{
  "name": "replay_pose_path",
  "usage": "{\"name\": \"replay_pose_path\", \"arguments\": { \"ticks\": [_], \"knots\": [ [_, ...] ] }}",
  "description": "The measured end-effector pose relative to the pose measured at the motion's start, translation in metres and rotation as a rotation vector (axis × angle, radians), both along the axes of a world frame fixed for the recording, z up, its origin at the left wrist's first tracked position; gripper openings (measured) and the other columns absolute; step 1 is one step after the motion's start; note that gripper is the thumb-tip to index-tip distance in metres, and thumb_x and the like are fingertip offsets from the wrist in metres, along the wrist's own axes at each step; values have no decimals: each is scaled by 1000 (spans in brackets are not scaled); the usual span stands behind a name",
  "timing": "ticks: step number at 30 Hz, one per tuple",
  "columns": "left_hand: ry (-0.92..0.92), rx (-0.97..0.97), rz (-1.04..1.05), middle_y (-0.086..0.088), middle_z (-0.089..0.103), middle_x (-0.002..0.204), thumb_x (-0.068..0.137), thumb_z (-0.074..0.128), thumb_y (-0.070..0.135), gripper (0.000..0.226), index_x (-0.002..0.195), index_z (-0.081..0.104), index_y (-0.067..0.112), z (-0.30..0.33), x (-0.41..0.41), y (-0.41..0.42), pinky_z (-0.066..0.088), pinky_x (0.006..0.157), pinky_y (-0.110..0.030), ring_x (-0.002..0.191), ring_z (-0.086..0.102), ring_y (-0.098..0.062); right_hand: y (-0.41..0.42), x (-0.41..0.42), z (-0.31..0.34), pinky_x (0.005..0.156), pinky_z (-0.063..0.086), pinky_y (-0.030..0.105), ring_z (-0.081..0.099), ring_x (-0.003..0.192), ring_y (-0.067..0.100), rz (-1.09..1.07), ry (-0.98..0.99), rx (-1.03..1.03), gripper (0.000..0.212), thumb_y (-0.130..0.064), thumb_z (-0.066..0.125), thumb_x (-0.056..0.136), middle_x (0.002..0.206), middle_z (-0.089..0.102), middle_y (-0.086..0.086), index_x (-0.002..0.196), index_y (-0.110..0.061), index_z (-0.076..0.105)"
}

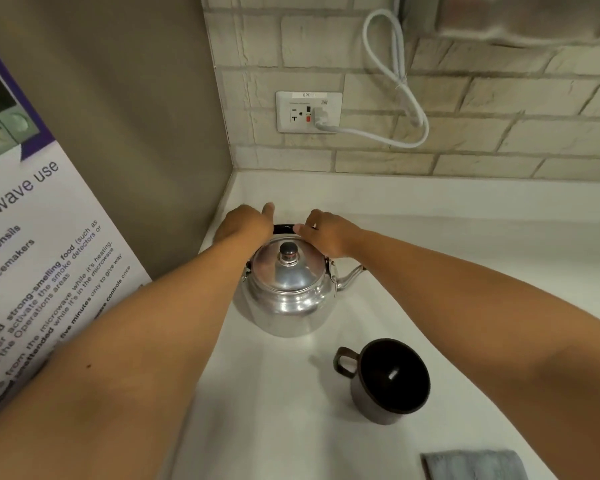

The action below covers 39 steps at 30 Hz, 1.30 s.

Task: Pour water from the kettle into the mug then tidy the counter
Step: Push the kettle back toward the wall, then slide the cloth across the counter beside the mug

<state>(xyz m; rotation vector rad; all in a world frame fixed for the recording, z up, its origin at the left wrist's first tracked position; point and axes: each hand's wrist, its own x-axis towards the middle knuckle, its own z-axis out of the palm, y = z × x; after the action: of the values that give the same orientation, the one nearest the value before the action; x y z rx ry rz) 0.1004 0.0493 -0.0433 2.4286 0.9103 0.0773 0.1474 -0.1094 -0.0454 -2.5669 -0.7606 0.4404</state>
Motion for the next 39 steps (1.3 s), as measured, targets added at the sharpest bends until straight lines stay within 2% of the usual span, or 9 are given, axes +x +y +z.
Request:
{"name": "replay_pose_path", "arguments": {
  "ticks": [3, 7, 11, 19, 22, 24, 32, 36, 39],
  "knots": [
    [-147, 85, -23, -15, 68, 97, 95, 34, 57, 62, 93, 65, 3, 26, -12, -7, 42, 65, -32, 91, 62, -35, -19, -19, 26, 96, 42, 39, 53, 118, 30, -41, -119, 117, 55, -50, 46, 94, 132, 52, 14, 133, -11, 45],
    [-588, 47, -44, 3, 53, 56, 91, 53, 42, 39, 70, 63, 11, 41, -64, -28, 29, 49, -26, 57, 51, -18, -80, -70, 51, 82, 46, 27, 56, 107, 18, -44, -289, 338, 42, -46, 55, 91, 125, 56, 2, 124, -20, 55],
    [-786, 116, -187, 5, 56, 72, 89, 60, 36, 26, 67, 54, 22, 2, -141, -70, 27, 55, -21, 71, 49, -14, -167, -147, 37, 75, 37, 7, 53, 102, 4, -99, -350, 402, 29, -45, 54, 92, 114, 56, -12, 115, -29, 58],
    [-398, 107, -352, -2, 61, 102, 90, 60, 39, 28, 101, 61, 13, -97, -242, -119, 47, 85, -38, 97, 51, -21, -257, -289, -66, 92, 39, 18, 50, 117, 13, -241, -187, 194, 29, -32, 47, 96, 121, 53, -12, 123, -25, 55],
    [-308, 219, -458, -12, 58, 128, 94, 56, 32, 40, 123, 57, 5, -112, -260, -126, 39, 100, -39, 117, 49, -28, -258, -321, -92, 119, 4, 27, 4, 149, 14, -81, -203, -54, 62, -54, 25, 97, 161, 10, -9, 152, -27, 16],
    [-277, 226, -472, -16, 51, 139, 97, 51, 26, 43, 132, 51, 2, -113, -262, -126, 32, 109, -40, 128, 43, -31, -259, -319, -101, 118, -14, 29, -17, 147, 10, -58, -245, -160, 67, -62, 5, 93, 159, -13, -12, 151, -31, -6],
    [-230, 224, -498, -12, 35, 152, 101, 40, 23, 45, 143, 39, 5, -114, -260, -127, 12, 118, -35, 142, 26, -24, -228, -158, -104, 119, 1, 46, -1, 149, 28, -262, -234, -260, 63, -48, 17, 100, 163, 0, 6, 154, -19, 3],
    [-228, 213, -489, -10, 35, 152, 101, 40, 24, 46, 143, 39, 6, -114, -260, -126, 8, 117, -30, 143, 25, -22, -215, -154, -106, 121, -2, 43, -7, 149, 23, 34, -269, -249, 62, -49, 11, 99, 163, -1, 1, 153, -22, -1],
    [-240, 196, -483, -11, 37, 151, 100, 42, 24, 45, 142, 41, 6, -112, -260, -126, 14, 118, -34, 141, 28, -23, -240, -181, -107, 120, -3, 41, -6, 149, 21, -132, -251, -235, 62, -52, 13, 98, 163, -2, -3, 153, -26, -1]
  ]
}}
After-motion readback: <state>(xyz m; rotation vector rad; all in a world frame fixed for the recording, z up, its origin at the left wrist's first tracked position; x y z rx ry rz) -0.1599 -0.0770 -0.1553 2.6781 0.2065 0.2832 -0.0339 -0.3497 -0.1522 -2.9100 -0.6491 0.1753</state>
